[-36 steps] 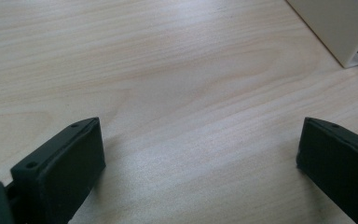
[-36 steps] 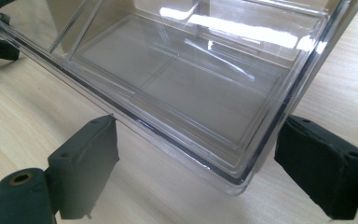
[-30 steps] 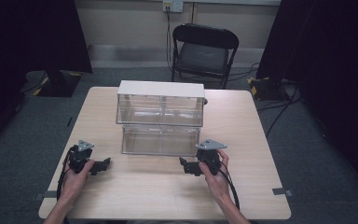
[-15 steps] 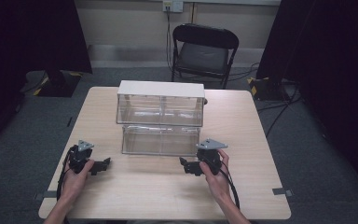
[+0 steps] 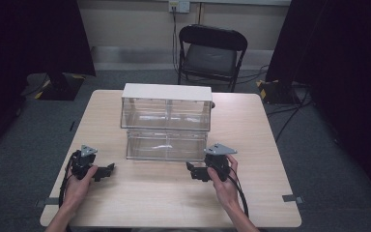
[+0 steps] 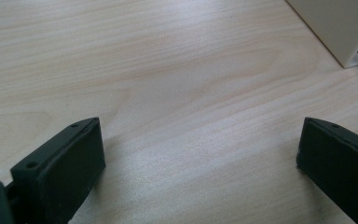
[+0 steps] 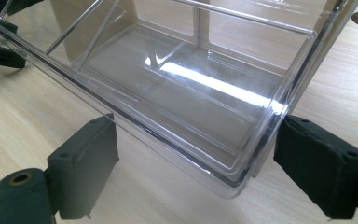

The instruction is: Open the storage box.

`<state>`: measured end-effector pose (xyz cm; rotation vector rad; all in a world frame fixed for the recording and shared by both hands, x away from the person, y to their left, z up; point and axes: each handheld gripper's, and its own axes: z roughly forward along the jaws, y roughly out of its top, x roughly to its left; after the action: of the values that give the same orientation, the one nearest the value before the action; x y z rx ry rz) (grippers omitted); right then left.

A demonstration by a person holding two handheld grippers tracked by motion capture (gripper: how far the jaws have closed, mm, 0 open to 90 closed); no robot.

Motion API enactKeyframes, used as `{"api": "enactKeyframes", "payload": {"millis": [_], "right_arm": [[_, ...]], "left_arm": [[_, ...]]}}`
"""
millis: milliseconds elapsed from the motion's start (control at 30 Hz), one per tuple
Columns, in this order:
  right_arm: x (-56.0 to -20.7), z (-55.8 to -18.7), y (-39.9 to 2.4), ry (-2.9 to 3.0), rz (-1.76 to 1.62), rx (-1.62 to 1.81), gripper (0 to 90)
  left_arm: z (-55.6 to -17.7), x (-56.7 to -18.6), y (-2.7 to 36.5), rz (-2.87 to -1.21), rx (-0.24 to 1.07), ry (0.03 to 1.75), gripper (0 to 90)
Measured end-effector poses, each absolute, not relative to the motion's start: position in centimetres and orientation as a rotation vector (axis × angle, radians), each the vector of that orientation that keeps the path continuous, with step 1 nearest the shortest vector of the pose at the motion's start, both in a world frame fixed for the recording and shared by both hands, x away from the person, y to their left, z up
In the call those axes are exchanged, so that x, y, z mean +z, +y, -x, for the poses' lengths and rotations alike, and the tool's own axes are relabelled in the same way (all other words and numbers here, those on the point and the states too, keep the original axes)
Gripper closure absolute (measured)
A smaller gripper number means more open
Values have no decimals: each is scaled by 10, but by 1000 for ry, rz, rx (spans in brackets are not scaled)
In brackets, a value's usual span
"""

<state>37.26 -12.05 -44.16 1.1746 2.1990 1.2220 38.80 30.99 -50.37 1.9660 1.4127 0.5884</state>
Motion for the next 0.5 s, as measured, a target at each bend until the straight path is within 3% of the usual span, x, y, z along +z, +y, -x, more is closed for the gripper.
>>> {"api": "enactKeyframes", "payload": {"millis": [500], "right_arm": [[-437,-371,-120,2188,-1178,1227,120]], "left_arm": [[-388,-504,310,-1966,589,1412,3]]}}
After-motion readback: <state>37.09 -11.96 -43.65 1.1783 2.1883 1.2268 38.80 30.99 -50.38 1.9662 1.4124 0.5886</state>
